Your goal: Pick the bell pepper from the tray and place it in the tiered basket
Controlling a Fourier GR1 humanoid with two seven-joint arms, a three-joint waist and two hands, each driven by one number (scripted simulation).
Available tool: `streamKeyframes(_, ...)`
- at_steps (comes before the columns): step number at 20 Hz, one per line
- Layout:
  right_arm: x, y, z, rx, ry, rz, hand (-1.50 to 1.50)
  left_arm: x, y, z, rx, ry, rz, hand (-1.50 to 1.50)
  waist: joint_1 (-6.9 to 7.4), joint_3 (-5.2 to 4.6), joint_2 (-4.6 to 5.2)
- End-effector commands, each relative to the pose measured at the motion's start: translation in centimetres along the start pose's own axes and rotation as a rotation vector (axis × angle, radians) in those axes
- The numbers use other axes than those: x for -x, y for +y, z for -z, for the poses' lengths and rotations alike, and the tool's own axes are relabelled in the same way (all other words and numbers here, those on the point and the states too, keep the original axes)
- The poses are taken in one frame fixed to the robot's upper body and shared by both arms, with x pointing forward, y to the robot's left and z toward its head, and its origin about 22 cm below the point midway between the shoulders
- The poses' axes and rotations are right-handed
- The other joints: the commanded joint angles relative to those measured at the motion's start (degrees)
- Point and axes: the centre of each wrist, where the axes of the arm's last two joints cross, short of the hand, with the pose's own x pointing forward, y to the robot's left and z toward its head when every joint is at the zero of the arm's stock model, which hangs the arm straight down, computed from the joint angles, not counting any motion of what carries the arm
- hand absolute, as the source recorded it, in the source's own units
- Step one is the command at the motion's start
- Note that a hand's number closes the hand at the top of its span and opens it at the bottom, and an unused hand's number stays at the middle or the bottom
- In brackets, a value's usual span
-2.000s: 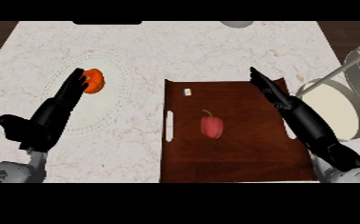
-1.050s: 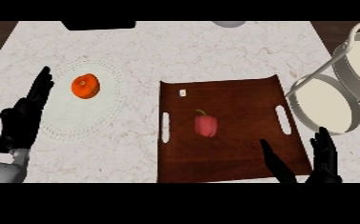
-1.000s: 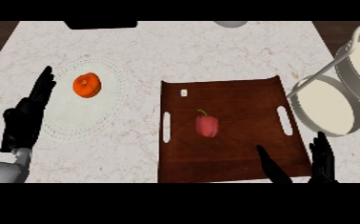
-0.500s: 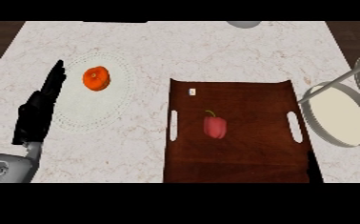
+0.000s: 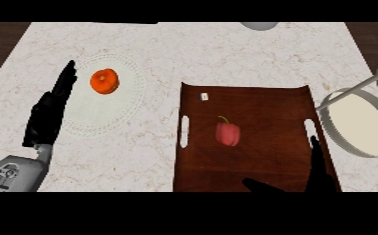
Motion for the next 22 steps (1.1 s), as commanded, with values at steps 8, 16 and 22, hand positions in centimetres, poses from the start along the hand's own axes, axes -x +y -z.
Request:
streamKeyframes(8, -6.1, 2.6, 0.0, -0.078, 0.196, -0.180, -1.50, 0.3, -0.9, -0.1, -0.001, 0.005, 0.001, 0.00, -0.62, 0.33, -0.67)
streamKeyframes(16, -6.3, 5.3, 0.7, -0.061, 0.182, -0.242, -1.50, 0.3, -0.8, 0.7, -0.021, 0.017, -0.007, 0.00, -1.40, 0.39, -0.75)
streamKeyframes(22, -7.2, 6.1, 1.4, -0.036, 0.154, -0.305, -1.50, 0.7, -0.7, 0.5, -0.016, 0.029, -0.001, 0.00, -1.29, 0.30, -0.74)
